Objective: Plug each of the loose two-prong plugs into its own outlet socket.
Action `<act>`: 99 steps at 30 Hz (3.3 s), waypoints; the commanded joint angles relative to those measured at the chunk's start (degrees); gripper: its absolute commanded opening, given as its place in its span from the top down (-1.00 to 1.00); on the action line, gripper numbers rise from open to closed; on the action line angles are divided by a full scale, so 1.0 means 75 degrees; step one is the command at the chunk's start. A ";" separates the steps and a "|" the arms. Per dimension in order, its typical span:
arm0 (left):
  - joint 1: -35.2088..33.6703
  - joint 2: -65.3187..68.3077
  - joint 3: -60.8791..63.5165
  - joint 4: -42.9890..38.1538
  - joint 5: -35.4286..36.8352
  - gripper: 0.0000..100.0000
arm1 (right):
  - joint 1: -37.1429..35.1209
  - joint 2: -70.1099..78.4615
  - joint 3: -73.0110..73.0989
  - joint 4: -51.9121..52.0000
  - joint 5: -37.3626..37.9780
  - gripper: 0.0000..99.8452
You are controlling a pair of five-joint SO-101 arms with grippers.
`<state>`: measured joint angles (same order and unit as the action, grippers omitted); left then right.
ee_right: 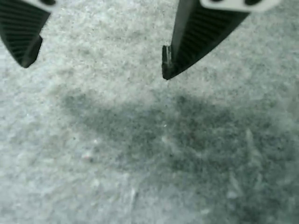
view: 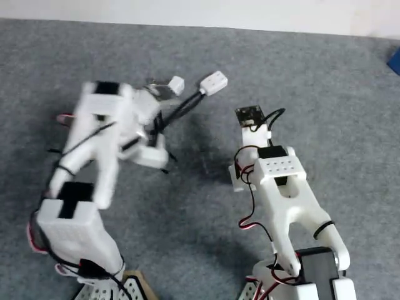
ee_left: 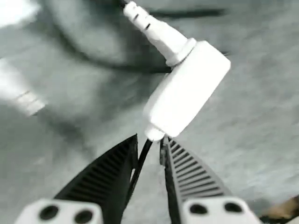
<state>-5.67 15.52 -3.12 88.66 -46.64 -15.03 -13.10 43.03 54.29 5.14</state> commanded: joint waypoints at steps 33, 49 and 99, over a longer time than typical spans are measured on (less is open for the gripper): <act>-0.0920 -0.0053 -0.1565 0.1242 -0.4501 0.26 | -0.0088 -0.0287 -0.0018 -0.0088 -0.0035 0.23; -0.1073 -0.0041 0.0018 -0.1125 -0.6259 0.26 | -0.0111 -0.0287 -0.0018 -0.0088 -0.0023 0.23; -0.0604 0.2034 -0.1858 -0.1278 -0.4419 0.64 | -0.0111 -0.0275 -0.0018 -0.0100 -0.0035 0.23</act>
<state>-9.01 31.43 -17.45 78.29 -78.73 -15.30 -13.10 43.03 54.11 4.79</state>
